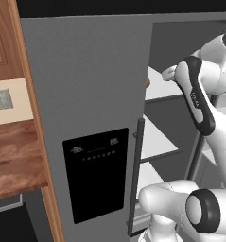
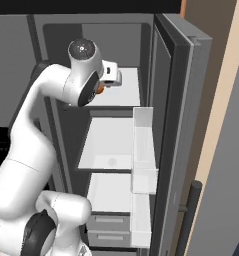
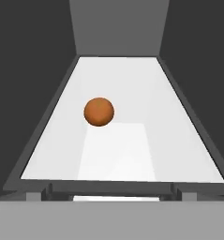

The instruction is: Pick up the banana and tangerine from the fridge and place one fruit on each plate on the dining counter.

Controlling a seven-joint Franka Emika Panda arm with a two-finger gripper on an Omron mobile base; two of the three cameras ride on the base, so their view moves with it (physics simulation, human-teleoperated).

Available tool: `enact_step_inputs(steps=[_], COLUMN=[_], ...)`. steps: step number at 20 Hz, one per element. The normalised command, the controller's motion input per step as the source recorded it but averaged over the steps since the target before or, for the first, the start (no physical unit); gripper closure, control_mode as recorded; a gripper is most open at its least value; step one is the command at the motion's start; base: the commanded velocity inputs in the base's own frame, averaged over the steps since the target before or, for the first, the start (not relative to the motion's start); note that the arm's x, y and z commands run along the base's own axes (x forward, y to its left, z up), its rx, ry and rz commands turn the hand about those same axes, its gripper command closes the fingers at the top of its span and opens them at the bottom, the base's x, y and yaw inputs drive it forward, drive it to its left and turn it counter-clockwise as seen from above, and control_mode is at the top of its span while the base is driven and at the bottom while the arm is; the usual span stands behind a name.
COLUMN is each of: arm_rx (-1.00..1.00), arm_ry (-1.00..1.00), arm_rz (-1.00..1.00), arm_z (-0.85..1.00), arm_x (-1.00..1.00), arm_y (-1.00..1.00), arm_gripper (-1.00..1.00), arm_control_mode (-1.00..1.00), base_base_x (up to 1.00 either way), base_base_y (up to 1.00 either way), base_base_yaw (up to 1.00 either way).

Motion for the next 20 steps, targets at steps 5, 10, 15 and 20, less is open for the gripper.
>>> enact_step_inputs(steps=[5,10,15,20], arm_rx=[0.0,0.0,0.0,0.06], arm_ry=[0.02,0.04,0.07,0.02], arm_rz=[0.0,0.0,0.0,-0.08], arm_z=[-0.19,-0.21,-0.12,-0.01], arm_x=[0.39,0.24,0.23,0.16], arm_y=[0.0,0.17,0.22,0.07], arm_gripper=[-1.0,-1.0,-1.0,-1.0], arm_control_mode=[-1.0,-1.0,-1.0,-1.0], base_base_x=[0.0,0.0,0.0,0.0], base_base_y=[0.0,0.0,0.0,0.0], base_base_yaw=[0.0,0.0,0.0,0.0])
